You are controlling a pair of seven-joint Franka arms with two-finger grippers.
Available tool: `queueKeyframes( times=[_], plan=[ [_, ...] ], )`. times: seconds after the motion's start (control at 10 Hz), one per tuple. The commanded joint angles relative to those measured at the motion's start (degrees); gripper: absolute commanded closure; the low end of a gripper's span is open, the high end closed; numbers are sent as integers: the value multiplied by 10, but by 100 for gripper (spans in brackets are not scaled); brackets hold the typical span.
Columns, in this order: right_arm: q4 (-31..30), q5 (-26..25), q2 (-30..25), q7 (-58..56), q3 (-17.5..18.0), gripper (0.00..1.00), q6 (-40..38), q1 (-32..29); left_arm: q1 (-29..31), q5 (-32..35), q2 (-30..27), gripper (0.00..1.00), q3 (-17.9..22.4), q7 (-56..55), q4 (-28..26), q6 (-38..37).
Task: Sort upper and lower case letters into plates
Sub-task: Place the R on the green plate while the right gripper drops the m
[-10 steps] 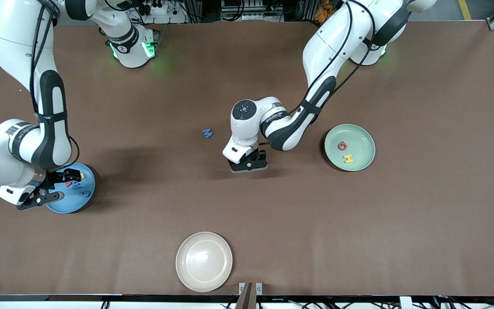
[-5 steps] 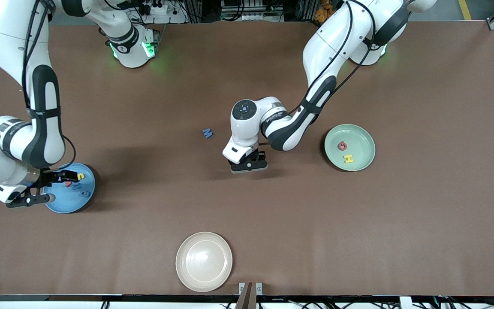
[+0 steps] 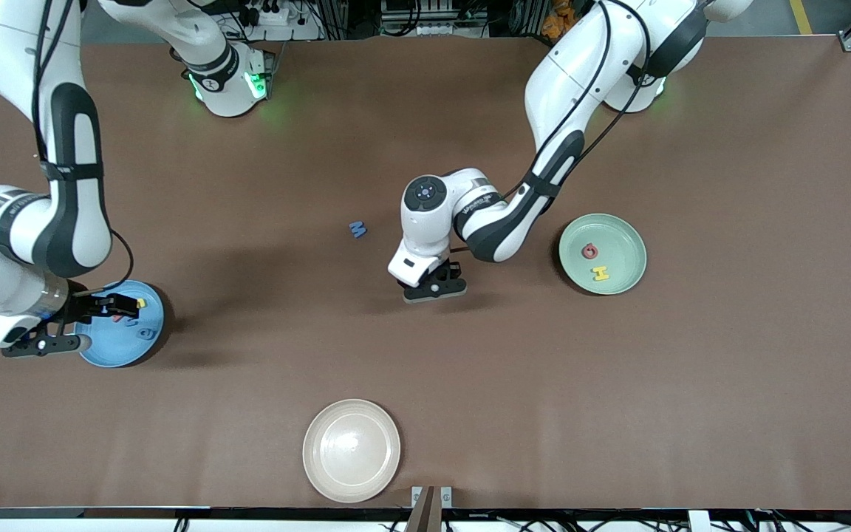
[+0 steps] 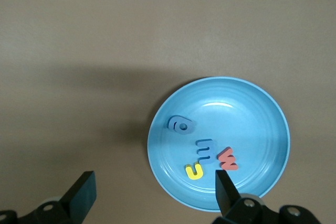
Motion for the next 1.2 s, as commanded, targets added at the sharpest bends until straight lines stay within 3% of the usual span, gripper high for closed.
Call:
queueKeyframes(
  times=[0.0,0.1,0.2,0.3,0.4,0.5,0.7,0.9,1.0,1.1],
  plan=[
    [-13,7,-25,3,5,0,-10,-2,40,-31,-46,76,-11,83,-14,-67],
    [-13,6,-32,7,6,0,-18,3,68,-43,-62,76,-27,115,-17,-107],
    [-13,7,-36,8,9,0,-27,2,100,-45,-81,82,-46,162,-26,-155],
    [-13,6,-46,20,30,0,-31,-13,154,-46,-108,84,-75,225,-51,-194],
    [-14,-1,-59,46,88,0,-32,-63,225,-46,-150,83,-112,274,-109,-198],
    [-18,-13,-68,54,118,0,-32,-86,302,-46,-192,83,-165,312,-171,-196],
    [-21,-69,-87,87,137,0,-40,-91,479,-44,-266,83,-271,391,-309,-169],
    [-45,-130,-120,131,218,0,-46,-147,651,-38,-312,81,-388,434,-444,-90],
    [-68,-163,-141,154,255,0,-38,-169,712,-22,-320,63,-425,448,-493,-49],
    [-86,-180,-161,164,278,0,-38,-184,743,13,-320,45,-431,459,-521,-27]
  ],
)
